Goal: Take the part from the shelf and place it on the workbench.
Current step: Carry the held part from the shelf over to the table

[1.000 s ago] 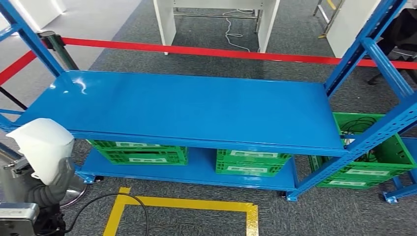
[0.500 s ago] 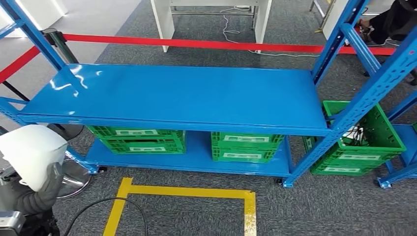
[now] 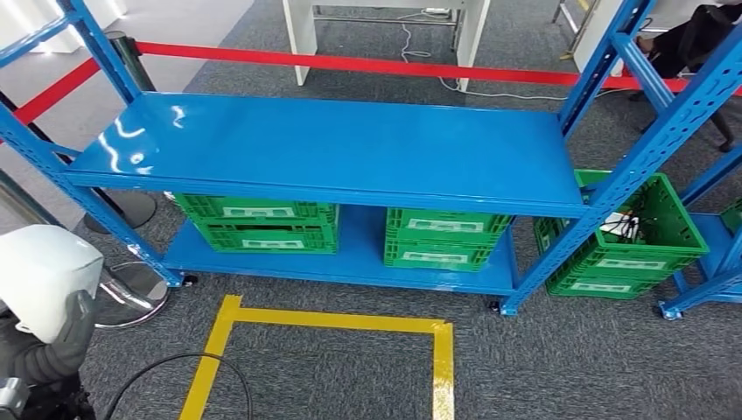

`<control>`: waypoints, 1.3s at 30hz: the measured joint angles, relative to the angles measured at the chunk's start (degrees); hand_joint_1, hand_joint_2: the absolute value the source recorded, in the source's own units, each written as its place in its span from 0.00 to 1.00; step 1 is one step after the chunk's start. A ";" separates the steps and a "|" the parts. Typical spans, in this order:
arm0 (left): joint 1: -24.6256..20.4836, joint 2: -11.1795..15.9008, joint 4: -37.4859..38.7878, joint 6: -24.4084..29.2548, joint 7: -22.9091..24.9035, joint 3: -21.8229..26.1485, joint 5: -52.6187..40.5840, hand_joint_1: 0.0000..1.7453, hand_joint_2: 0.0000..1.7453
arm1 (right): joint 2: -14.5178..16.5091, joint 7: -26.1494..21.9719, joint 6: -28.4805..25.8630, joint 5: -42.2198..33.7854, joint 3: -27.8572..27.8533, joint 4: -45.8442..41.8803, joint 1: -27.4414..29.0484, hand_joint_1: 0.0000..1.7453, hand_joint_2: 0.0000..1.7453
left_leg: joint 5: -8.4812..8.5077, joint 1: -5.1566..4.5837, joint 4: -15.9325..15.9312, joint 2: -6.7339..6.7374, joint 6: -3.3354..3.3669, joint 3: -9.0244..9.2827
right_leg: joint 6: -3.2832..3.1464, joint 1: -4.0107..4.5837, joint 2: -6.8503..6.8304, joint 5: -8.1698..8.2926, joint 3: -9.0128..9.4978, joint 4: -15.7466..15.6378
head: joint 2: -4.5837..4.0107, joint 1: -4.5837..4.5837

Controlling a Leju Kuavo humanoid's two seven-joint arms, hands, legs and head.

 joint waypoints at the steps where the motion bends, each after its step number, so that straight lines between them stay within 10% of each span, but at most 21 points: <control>1: 0.02 -0.04 0.00 0.00 0.00 0.02 -0.01 1.00 1.00 | 0.00 0.01 -0.01 0.00 0.02 0.00 0.02 0.00 1.00 | 0.64 -0.05 0.03 0.13 0.34 -0.77 | 0.13 -0.03 0.20 -3.22 -0.87 2.97 | 0.00 0.06; 3: 0.14 -0.09 0.00 0.07 0.00 0.10 -0.07 1.00 1.00 | 0.00 0.10 -0.03 0.07 0.05 0.00 0.02 0.00 1.00 | 2.03 -0.28 0.15 0.21 0.64 -2.64 | 0.25 -0.01 0.36 -8.12 -2.17 10.13 | 0.00 0.11; 5: 0.45 -0.22 0.00 0.25 0.00 0.41 -0.25 1.00 1.00 | 0.00 0.29 -0.07 0.30 0.10 0.00 0.01 0.00 1.00 | 3.41 -0.51 0.61 0.25 0.61 -4.78 | 0.15 0.04 0.39 -7.29 -1.12 13.62 | 0.00 0.11; 8: 1.36 -0.50 -0.08 0.53 -0.06 1.38 -0.55 1.00 1.00 | 0.00 0.37 -0.02 0.87 0.32 -0.04 0.04 0.00 1.00 | 4.90 -0.77 1.81 0.11 0.27 -7.40 | -0.68 0.28 0.96 -2.90 6.95 5.46 | 0.00 0.11; 11: 2.57 -0.70 -0.51 1.03 -0.53 2.56 -0.85 1.00 1.00 | 0.00 -0.21 0.26 1.58 0.61 -0.16 0.08 0.00 1.00 | 6.33 -0.98 2.71 -0.05 -0.47 -8.76 | -1.40 0.59 1.75 -5.12 14.10 -5.63 | 0.00 0.09; 14: 4.20 -0.96 -0.93 1.73 -0.93 3.73 -1.22 1.00 1.00 | 0.01 -1.14 1.13 2.38 0.75 -0.16 0.31 0.00 1.00 | 6.24 -0.85 3.52 -0.40 -1.44 -10.02 | -2.31 0.40 0.95 -4.62 12.84 -6.62 | 0.00 0.12; 19: 6.62 -0.98 -1.29 2.55 -1.56 4.86 -0.59 1.00 1.00 | 0.01 -1.78 2.13 2.99 0.77 -0.15 0.66 0.00 1.00 | -5.18 -0.02 17.91 -0.57 -3.17 -12.12 | -3.10 0.21 -0.94 -1.70 9.10 -6.24 | 0.00 -0.33; 21: 7.14 -0.97 -1.35 2.55 -1.66 5.20 -0.54 1.00 1.00 | 0.01 -1.81 2.16 3.01 0.78 -0.15 0.65 0.00 1.00 | -3.04 0.34 18.85 -0.54 -3.47 -10.07 | -2.87 0.19 -1.69 -0.86 7.29 -5.51 | 0.00 -0.34; 23: 7.43 -0.96 -1.59 2.69 -1.75 5.49 -0.51 1.00 1.00 | 0.01 -1.87 2.27 3.08 0.79 -0.16 0.66 0.00 1.00 | -0.44 0.63 12.46 -0.04 -3.59 -4.59 | -2.51 0.22 -2.34 -0.29 5.82 -4.46 | 0.00 -0.35; 26: 7.77 -0.89 -2.22 4.16 -1.93 5.63 -0.48 1.00 1.00 | 0.01 -2.51 3.53 4.05 0.80 -0.20 0.71 0.00 1.00 | -1.77 0.47 1.61 0.87 -2.82 2.29 | -1.64 0.44 -2.98 0.71 4.61 -2.97 | 0.00 -0.31; 29: 9.23 -0.80 -2.91 6.18 -1.86 6.01 -0.36 1.00 1.00 | 0.01 -3.76 6.03 5.88 0.84 -0.22 0.75 0.00 1.00 | -1.29 0.34 0.58 0.66 -1.26 1.18 | -0.59 0.23 -2.60 0.88 3.53 -2.33 | 0.00 -0.31; 34: 11.37 -0.72 -3.96 8.39 -1.54 7.52 -0.11 1.00 1.00 | -0.10 -7.24 10.97 9.51 0.62 0.06 0.40 0.00 1.00 | 1.99 -0.21 0.74 -0.51 0.32 -3.14 | -0.30 0.13 0.30 -9.82 -0.23 11.10 | 0.00 -0.03; 36: 12.38 -0.53 -4.28 9.33 -1.54 8.33 0.23 1.00 1.00 | -0.38 -8.61 12.66 10.73 0.34 0.41 -0.10 0.00 1.00 | 3.30 -0.58 1.09 -1.45 0.35 -5.05 | -0.84 0.31 0.51 -8.15 1.39 12.36 | 0.00 -0.04; 39: 14.36 -0.40 -5.60 10.57 -1.07 9.72 0.01 1.00 1.00 | -1.05 -10.32 14.42 11.18 0.04 1.05 -0.65 0.00 1.00 | 4.96 -0.92 1.87 -3.17 0.14 -7.36 | -2.43 0.88 3.61 -3.88 9.86 1.66 | 0.00 -0.05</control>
